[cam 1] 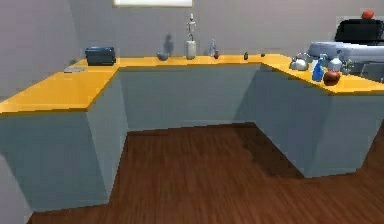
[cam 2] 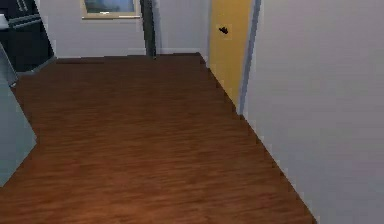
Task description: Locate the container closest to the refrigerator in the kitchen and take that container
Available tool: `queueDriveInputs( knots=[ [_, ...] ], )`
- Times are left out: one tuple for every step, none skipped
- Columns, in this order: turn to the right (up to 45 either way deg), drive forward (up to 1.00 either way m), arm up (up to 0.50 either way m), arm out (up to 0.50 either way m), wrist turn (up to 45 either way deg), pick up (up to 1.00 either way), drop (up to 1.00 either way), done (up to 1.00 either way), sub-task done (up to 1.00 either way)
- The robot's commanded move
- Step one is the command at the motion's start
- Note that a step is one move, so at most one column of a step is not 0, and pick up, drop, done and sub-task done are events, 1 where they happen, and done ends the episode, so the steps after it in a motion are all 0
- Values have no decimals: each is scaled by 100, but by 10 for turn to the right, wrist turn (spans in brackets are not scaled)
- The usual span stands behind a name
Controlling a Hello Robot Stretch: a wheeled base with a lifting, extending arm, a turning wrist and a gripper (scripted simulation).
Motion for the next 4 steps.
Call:
queueDriveInputs(
  knots=[
    [-450,0,0,0,0,0,0,0,0],
    [420,0,0,0,0,0,0,0,0],
    [0,100,0,0,0,0,0,0,0],
    [300,0,0,0,0,0,0,0,0]
  ],
)
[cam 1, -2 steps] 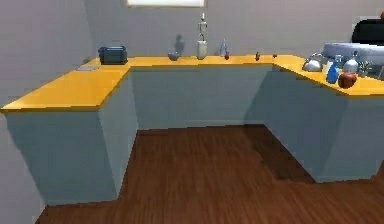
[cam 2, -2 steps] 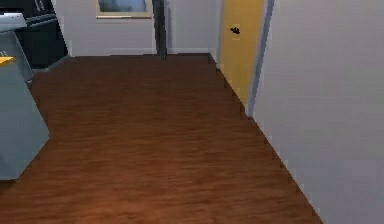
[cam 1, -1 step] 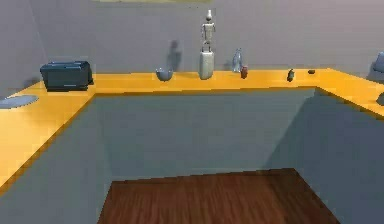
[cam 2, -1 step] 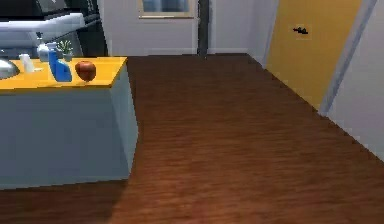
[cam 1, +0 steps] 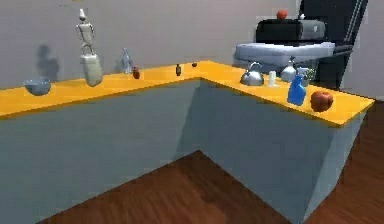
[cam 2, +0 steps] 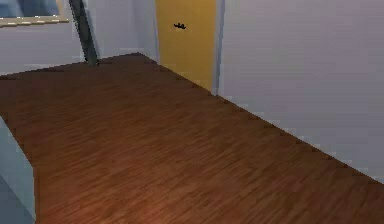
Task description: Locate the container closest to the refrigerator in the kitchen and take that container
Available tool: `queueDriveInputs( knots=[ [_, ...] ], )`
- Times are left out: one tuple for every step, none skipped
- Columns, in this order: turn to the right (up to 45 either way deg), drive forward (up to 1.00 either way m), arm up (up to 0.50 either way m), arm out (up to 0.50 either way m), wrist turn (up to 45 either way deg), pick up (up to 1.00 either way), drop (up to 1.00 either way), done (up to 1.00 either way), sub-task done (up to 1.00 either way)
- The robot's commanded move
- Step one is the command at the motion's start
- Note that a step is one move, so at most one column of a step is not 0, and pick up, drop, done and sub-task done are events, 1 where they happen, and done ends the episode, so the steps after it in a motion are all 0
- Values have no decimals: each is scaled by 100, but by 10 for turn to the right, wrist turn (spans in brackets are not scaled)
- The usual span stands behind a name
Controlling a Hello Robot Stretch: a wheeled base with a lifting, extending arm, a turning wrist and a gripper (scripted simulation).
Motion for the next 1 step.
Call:
queueDriveInputs(
  knots=[
    [0,5,0,0,0,0,0,0,0]
  ],
)
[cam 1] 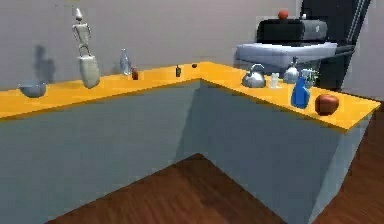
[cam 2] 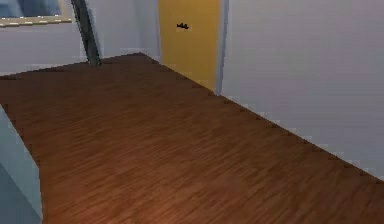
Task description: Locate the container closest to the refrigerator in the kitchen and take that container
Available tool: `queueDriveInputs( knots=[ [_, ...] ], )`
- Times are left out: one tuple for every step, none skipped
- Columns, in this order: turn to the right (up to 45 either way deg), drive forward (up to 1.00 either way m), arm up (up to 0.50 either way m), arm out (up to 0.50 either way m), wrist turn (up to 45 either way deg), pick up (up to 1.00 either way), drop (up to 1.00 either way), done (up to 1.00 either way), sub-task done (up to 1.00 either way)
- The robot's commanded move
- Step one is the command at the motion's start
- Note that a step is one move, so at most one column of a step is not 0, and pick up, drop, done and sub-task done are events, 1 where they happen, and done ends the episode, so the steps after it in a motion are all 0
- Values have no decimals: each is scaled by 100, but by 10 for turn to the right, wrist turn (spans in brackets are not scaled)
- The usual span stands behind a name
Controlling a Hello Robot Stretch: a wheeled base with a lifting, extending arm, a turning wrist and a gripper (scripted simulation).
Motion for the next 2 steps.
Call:
queueDriveInputs(
  knots=[
    [-330,0,0,0,0,0,0,0,0],
    [0,85,0,0,0,0,0,0,0]
  ],
)
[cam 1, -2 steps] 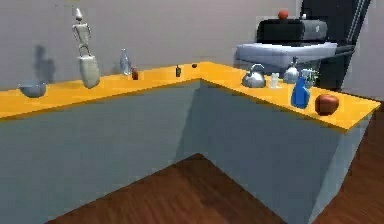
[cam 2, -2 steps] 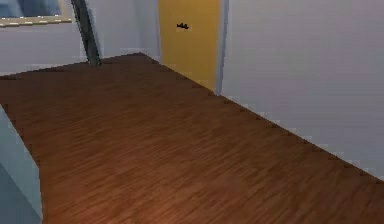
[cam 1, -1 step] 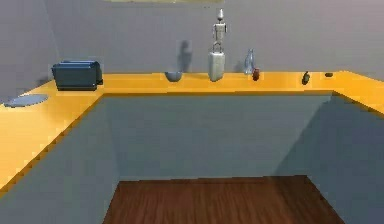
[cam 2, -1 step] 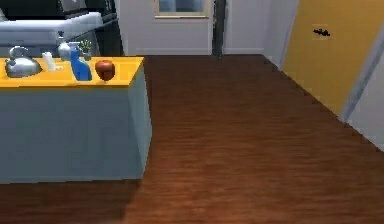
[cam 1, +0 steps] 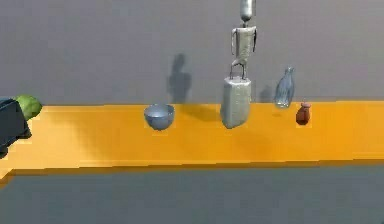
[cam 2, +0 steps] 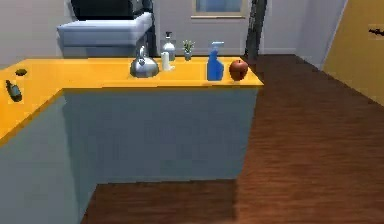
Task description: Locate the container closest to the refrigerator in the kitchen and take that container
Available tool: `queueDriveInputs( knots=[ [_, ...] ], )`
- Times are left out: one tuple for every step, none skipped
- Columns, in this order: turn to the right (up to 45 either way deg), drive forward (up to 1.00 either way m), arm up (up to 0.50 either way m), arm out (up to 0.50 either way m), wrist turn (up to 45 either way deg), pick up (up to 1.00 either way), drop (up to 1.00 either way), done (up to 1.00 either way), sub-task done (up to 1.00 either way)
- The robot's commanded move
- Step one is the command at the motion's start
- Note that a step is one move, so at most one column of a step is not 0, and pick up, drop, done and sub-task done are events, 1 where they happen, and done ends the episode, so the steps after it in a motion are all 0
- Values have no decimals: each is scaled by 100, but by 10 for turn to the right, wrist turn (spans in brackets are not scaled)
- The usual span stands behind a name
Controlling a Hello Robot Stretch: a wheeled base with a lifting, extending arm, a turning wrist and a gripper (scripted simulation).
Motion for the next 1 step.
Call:
queueDriveInputs(
  knots=[
    [450,0,0,0,0,0,0,0,0]
  ],
)
